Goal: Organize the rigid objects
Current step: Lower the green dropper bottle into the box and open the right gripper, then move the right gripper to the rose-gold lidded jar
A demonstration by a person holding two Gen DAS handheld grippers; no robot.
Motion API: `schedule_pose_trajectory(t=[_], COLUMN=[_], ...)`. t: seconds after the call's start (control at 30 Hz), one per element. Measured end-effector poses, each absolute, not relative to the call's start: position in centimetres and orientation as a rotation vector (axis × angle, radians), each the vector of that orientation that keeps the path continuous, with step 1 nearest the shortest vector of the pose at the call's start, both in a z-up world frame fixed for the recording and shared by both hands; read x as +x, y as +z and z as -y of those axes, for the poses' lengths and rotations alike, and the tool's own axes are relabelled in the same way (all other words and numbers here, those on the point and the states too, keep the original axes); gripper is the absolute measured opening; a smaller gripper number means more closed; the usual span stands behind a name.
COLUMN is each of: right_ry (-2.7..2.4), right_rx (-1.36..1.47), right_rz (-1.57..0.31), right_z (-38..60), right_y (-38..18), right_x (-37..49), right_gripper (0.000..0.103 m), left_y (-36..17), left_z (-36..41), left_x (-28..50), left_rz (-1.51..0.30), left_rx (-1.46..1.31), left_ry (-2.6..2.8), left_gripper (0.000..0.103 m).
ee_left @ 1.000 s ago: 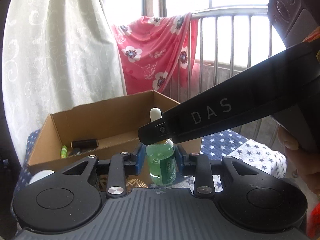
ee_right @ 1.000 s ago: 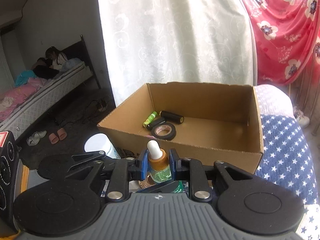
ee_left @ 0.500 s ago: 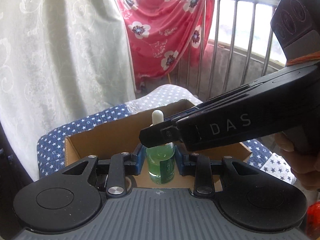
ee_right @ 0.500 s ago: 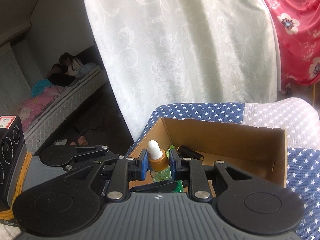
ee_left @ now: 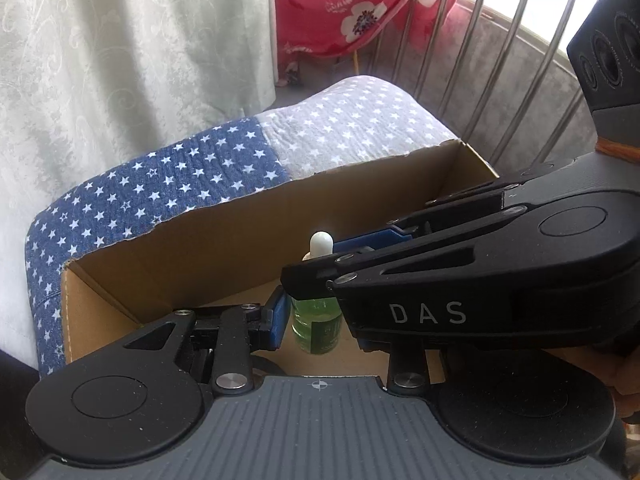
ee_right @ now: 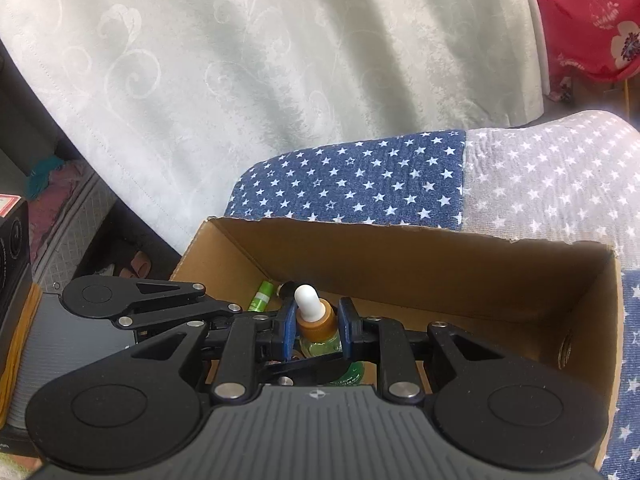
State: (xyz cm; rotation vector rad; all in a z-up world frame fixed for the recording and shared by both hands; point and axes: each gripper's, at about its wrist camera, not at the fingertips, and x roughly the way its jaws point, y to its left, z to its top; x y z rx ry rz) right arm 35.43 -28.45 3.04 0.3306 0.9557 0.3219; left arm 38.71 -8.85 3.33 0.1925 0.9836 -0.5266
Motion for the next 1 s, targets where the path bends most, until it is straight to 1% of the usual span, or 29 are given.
schedule_pose_trajectory(t=[0.2,0.3,0.37,0.4,0.47,0.5,0.53,0.57,0.73,0.9,1.0], right_ry=[0.299,0.301,0.296,0.295,0.294,0.295,0.298,0.301,0.331,0.384,0.412], right_rx=[0.342,0.376,0.391,0.398,0.418,0.423,0.425,0.429,0.507,0.584,0.601], right_rz=[-0.992,-0.997,-0.998,-0.998,-0.982,-0.966,-0.944,-0.926,-0.826,-0.682,-0.609], right_z=[28.7,29.0,29.2,29.2,29.5,29.7,29.9,30.1,32.0,33.3,33.2], right_y=[0.9,1.0,1.3,1.6,2.2,2.7,3.4,4.1,7.7,10.8,11.2], right_x=[37.0,37.0,36.9,36.7,36.0,35.5,34.7,34.0,29.1,21.9,17.3], right_gripper=[0.025,0.026,0.027,0.028,0.037,0.045,0.049,0.049,0.049,0.049,0.053], left_y=[2.1,2.2,2.6,3.0,3.6,3.9,4.4,4.8,7.6,10.8,11.6], left_z=[8.7,8.2,7.8,7.5,6.9,6.5,6.1,5.7,3.3,0.3,-0.9], left_x=[39.5,39.2,38.9,38.7,38.3,38.0,37.6,37.2,34.6,30.1,26.2], left_rz=[-1.037,-1.044,-1.039,-1.035,-1.021,-1.011,-0.998,-0.987,-0.888,-0.778,-0.709], left_rx=[0.189,0.169,0.160,0.151,0.131,0.121,0.109,0.102,0.069,0.007,0.018], left_ry=[-0.524,-0.526,-0.524,-0.524,-0.521,-0.520,-0.519,-0.518,-0.482,-0.487,-0.483], left_gripper=[0.032,0.034,0.038,0.040,0.048,0.050,0.052,0.053,0.054,0.055,0.059])
